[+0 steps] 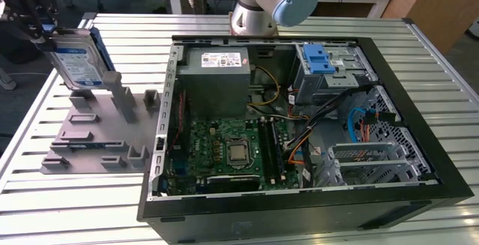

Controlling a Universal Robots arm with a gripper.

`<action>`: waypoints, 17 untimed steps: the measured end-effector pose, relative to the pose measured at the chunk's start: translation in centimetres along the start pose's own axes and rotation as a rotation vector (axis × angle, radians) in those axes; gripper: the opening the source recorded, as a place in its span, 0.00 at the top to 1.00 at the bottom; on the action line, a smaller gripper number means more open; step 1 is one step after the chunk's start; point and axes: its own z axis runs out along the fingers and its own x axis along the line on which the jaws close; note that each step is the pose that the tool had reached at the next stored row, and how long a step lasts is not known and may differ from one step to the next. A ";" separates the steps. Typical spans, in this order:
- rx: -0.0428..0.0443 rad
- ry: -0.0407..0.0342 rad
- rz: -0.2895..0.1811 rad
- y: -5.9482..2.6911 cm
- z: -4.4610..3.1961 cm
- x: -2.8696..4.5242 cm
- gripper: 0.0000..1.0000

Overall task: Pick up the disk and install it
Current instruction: 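Pick up the disk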

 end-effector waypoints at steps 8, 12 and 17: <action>0.0000 0.0000 0.000 0.02 -0.60 0.00 0.64; 0.0000 0.0000 0.000 0.02 -0.85 0.00 0.64; 0.0000 0.0000 0.000 0.03 -1.17 -0.01 0.64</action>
